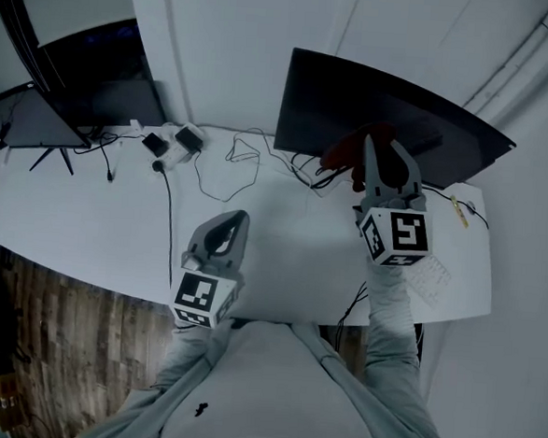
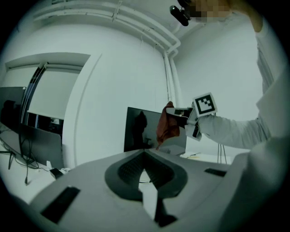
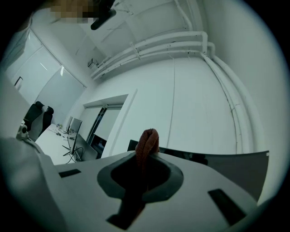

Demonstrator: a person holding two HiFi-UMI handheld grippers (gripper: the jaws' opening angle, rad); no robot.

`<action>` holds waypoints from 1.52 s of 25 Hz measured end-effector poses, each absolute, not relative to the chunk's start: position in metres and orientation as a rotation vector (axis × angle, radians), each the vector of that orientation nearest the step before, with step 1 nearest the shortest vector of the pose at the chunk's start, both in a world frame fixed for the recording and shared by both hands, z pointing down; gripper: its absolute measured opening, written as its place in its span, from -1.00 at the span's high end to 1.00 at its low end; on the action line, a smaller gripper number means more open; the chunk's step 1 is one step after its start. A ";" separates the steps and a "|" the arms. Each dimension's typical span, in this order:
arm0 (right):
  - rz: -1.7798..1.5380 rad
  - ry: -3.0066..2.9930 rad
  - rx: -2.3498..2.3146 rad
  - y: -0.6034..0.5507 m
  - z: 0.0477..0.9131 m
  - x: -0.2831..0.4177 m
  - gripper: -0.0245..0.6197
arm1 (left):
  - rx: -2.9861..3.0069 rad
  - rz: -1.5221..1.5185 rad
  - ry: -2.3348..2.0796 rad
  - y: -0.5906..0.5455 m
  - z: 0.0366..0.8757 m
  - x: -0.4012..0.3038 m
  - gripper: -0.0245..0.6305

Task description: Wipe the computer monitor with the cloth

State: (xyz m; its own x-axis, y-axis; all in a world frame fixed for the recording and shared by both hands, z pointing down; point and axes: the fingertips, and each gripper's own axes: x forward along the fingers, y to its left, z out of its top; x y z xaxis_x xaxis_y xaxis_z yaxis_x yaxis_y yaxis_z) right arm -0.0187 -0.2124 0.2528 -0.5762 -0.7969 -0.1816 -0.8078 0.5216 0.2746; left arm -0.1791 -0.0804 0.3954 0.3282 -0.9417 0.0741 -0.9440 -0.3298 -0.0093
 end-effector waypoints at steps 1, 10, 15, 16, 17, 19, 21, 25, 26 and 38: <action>0.502 2.718 -1.438 -0.207 0.258 -0.011 0.81 | 2.538 0.104 -1.783 -0.081 0.396 -0.173 0.86; 0.354 2.761 -1.560 -0.157 0.318 0.055 0.81 | 2.585 0.121 -1.659 -0.085 0.402 -0.125 0.86; 0.200 2.756 -1.616 -0.136 0.356 0.083 0.81 | 2.613 0.111 -1.610 -0.090 0.405 -0.103 0.86; 0.162 2.750 -1.626 -0.133 0.365 0.087 0.81 | 2.619 0.116 -1.599 -0.090 0.407 -0.101 0.86; 0.128 2.743 -1.636 -0.130 0.372 0.090 0.81 | 2.625 0.120 -1.589 -0.090 0.409 -0.098 0.86; 0.088 2.736 -1.653 -0.127 0.385 0.093 0.81 | 2.633 0.121 -1.574 -0.090 0.412 -0.095 0.86; 0.077 2.742 -1.672 -0.124 0.398 0.094 0.81 | 2.633 0.122 -1.569 -0.090 0.417 -0.096 0.86; 0.079 2.761 -1.704 -0.117 0.418 0.093 0.81 | 2.627 0.143 -1.573 -0.087 0.425 -0.101 0.86; 0.082 2.763 -1.710 -0.115 0.421 0.092 0.81 | 2.621 0.146 -1.576 -0.087 0.427 -0.103 0.86; 0.106 2.786 -1.721 -0.106 0.435 0.087 0.81 | 2.591 0.147 -1.594 -0.093 0.434 -0.116 0.86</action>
State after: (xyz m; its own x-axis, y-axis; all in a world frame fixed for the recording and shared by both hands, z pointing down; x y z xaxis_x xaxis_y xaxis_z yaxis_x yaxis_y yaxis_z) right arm 0.0869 -0.1057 0.4347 -0.4415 -0.8937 0.0802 -0.8850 0.4485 0.1253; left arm -0.1158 -0.0925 0.4340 0.4486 -0.8839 0.1321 -0.8932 -0.4487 0.0309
